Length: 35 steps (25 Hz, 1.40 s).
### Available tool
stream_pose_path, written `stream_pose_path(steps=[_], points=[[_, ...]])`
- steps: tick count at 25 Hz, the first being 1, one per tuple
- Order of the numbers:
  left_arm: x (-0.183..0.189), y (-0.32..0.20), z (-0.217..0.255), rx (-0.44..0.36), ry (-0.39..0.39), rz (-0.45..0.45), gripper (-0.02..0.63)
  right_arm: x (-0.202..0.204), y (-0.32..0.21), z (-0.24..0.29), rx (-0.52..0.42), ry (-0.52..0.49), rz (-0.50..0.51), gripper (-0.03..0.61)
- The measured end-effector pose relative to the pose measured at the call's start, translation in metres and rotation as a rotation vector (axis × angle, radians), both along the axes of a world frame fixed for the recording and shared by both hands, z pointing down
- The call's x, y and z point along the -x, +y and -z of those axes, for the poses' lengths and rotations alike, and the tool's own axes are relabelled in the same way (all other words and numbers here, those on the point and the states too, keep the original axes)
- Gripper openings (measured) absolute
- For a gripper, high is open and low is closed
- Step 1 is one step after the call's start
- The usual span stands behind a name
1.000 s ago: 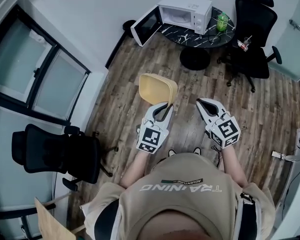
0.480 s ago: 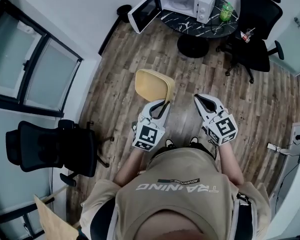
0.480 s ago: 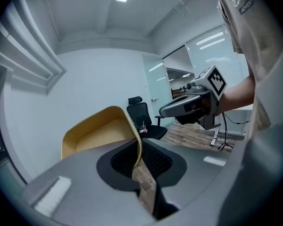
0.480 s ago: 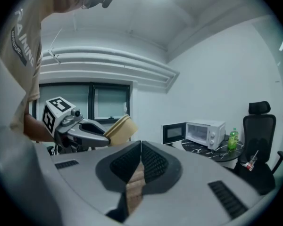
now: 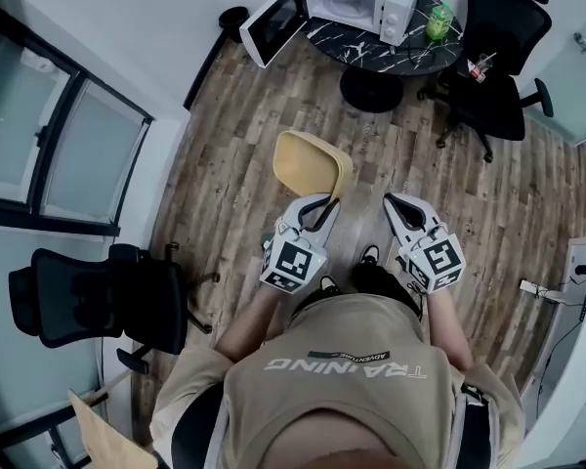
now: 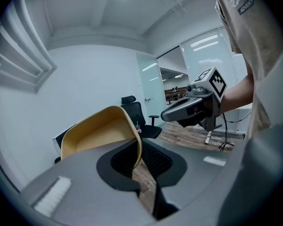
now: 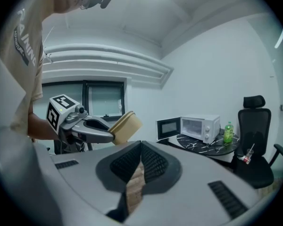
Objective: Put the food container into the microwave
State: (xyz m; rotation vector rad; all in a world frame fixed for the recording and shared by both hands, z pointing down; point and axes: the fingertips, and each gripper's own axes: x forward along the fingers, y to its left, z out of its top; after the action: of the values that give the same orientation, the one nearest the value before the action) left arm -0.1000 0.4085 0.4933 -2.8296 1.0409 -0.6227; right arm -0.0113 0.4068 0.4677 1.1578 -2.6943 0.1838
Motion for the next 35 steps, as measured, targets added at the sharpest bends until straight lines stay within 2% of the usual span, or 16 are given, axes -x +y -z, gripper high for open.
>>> stream_pose_path(steps=[8,12,19,28,32,35], points=[[-0.037,-0.053,0.005,0.006,-0.045,0.059,0.035,-0.029,-0.058,-0.004,-0.051,0.034,0.089,0.011],[-0.062,-0.080,0.004,-0.043,-0.123,0.072,0.035,-0.047,-0.092,-0.010,-0.074,0.036,0.109,0.011],[-0.104,-0.122,-0.003,-0.026,-0.113,0.083,0.035,-0.074,-0.141,-0.015,-0.074,0.006,0.146,0.011],[-0.115,-0.153,-0.011,0.028,-0.130,0.120,0.035,-0.097,-0.172,-0.028,0.003,-0.017,0.159,0.011],[-0.111,-0.170,-0.016,0.036,-0.159,0.111,0.035,-0.095,-0.189,-0.032,0.032,-0.060,0.167,0.011],[-0.108,-0.180,-0.019,0.034,-0.162,0.108,0.035,-0.091,-0.201,-0.043,0.045,-0.053,0.160,0.011]])
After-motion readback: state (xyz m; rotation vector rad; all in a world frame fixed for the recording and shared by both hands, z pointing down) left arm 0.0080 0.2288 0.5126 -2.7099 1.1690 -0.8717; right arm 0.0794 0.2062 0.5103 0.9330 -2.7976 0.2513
